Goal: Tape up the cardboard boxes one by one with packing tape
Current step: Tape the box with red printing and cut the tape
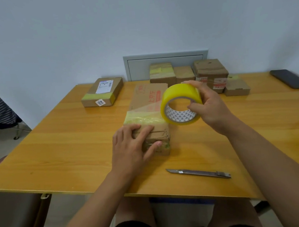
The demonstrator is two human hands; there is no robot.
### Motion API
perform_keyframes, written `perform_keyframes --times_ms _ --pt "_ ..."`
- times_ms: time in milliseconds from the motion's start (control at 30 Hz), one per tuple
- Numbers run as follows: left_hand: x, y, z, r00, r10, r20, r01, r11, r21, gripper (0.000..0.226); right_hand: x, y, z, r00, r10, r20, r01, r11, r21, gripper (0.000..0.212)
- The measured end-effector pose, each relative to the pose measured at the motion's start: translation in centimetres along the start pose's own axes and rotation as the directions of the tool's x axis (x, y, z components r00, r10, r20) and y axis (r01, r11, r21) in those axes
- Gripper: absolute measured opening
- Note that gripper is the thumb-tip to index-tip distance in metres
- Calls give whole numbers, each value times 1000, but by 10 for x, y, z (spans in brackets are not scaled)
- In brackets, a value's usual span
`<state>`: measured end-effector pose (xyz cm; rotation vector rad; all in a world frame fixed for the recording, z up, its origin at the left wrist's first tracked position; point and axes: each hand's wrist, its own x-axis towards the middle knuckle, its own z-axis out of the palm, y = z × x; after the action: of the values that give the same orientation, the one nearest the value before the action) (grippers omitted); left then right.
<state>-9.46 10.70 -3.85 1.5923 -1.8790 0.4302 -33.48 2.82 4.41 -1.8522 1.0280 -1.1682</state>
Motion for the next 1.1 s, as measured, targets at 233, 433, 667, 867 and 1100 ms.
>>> perform_keyframes --times_ms 233,433,667,867,1100 --pt "0 2 -6 997 -26 67 26 1000 2 56 -7 11 -5 999 44 13 -43 996 -73 64" --pt "1 3 -8 997 -7 71 6 1000 19 57 -12 24 0 998 56 -11 -57 994 -88 65" --pt "23 15 -24 983 -59 175 38 992 121 69 -20 48 5 996 86 -24 -87 995 -45 70" --pt "59 33 -24 951 -14 308 -3 998 56 52 -26 62 12 989 124 -78 -122 992 33 75" --pt "72 42 -14 862 -6 507 -83 985 152 66 -32 75 18 973 213 -88 -198 969 151 82"
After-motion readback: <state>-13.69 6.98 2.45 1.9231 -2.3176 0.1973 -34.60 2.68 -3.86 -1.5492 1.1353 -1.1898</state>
